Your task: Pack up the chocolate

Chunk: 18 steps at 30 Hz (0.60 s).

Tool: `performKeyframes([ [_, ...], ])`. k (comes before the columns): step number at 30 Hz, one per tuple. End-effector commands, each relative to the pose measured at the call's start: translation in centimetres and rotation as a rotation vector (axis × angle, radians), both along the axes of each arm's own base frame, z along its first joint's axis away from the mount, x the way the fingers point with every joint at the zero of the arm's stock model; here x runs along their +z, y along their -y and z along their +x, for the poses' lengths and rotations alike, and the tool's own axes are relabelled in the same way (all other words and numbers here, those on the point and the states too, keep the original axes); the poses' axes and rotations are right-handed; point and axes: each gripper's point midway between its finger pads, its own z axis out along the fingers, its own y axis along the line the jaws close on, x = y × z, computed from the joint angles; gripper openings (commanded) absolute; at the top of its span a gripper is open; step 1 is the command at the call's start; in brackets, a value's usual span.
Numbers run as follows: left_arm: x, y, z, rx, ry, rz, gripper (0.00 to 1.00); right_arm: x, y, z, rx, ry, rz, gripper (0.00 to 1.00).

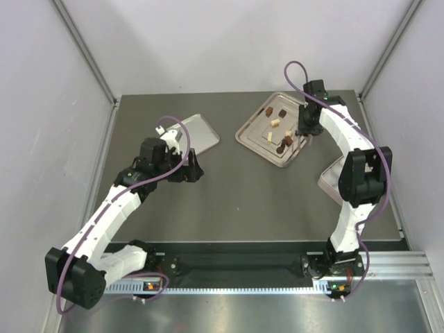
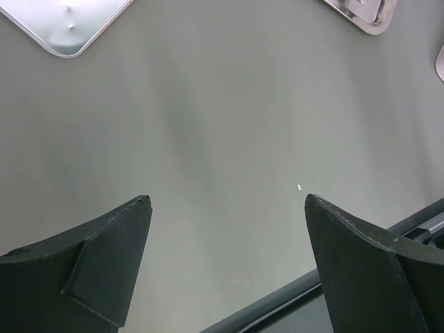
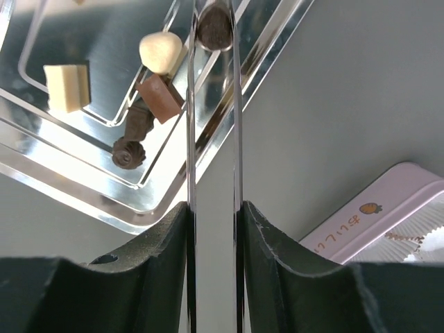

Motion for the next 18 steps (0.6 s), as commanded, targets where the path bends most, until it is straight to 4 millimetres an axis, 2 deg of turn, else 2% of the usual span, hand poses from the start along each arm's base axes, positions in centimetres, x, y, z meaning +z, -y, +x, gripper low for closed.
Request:
performKeyframes([
  [1, 1.4, 0.0, 0.3, -0.007, 0.062, -0.008, 0.97, 6.2, 0.4, 0.9, -0.005, 0.137, 0.015, 0.34],
  [8, 1.7, -0.1, 0.1, -0.008, 0.073, -0.013, 0.97, 7.7, 0.5, 0.5, -0.009, 0.154, 0.02, 0.34],
  [13, 2.1, -0.1, 0.0, -0.008, 0.086, -0.018, 0.97, 6.8, 0.4, 0.3, -0.003, 0.128, 0.025, 0.34],
  [18, 2.1, -0.1, 0.1, -0.008, 0.087, -0.018, 0.97, 6.2, 0.5, 0.0, -0.007, 0.112, 0.019, 0.42],
])
